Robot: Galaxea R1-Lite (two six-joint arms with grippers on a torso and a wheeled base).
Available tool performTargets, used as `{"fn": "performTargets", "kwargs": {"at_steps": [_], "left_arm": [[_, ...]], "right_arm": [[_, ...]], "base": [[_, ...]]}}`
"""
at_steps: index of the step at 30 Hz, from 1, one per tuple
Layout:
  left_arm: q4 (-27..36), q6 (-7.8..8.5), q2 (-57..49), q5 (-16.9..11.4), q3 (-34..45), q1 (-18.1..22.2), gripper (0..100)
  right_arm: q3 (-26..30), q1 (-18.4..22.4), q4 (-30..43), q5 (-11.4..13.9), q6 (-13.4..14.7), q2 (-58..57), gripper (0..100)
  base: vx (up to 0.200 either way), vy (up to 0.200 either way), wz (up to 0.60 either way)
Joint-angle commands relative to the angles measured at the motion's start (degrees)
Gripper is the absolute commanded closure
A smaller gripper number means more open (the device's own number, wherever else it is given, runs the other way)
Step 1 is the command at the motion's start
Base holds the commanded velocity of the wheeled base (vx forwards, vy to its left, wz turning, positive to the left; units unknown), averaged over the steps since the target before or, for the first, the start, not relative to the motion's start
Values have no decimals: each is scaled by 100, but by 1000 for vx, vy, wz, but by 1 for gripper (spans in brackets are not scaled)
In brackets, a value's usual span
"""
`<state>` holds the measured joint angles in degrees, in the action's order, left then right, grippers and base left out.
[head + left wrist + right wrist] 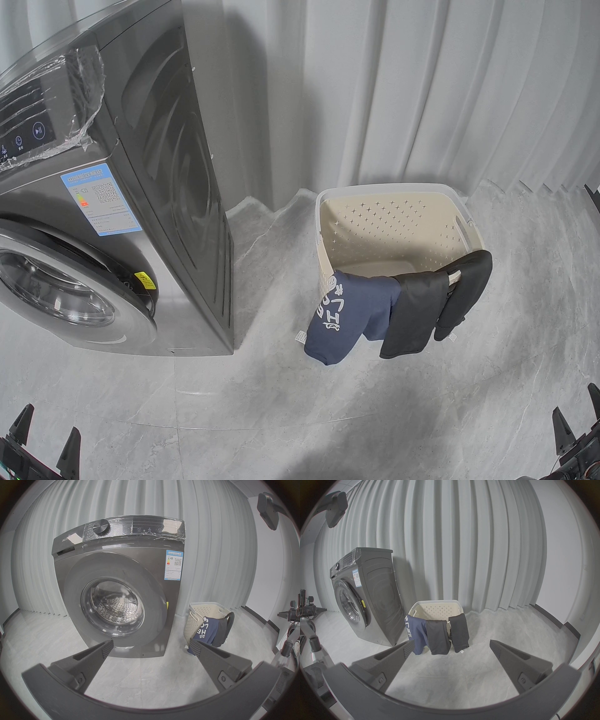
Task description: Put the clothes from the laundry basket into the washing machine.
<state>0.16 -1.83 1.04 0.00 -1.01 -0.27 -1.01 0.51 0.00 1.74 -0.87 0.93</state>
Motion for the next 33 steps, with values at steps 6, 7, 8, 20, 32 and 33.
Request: {"fn": "performTargets", "kwargs": {"at_steps": [6, 7, 8, 20, 32, 33], "left_arm": [[2, -11, -68, 0, 84, 0, 0], [-7, -11, -68, 0, 84, 0, 0], [2, -11, -68, 0, 84, 0, 0], [2, -2, -68, 0, 84, 0, 0], [2, -2, -68, 0, 84, 0, 0], [2, -2, -68, 0, 84, 0, 0]], "right_arm": [[92, 2, 0, 1, -1, -93, 0], [92, 2, 0, 1, -1, -93, 0], [92, 2, 0, 1, -1, -93, 0], [92, 2, 0, 1, -1, -93, 0], [92, 2, 0, 1, -1, -93, 0], [92, 2, 0, 1, -1, -93, 0]], "base": [[0, 200, 0], [0, 200, 0], [0, 200, 0], [0, 200, 0], [0, 200, 0], [0, 200, 0]]}}
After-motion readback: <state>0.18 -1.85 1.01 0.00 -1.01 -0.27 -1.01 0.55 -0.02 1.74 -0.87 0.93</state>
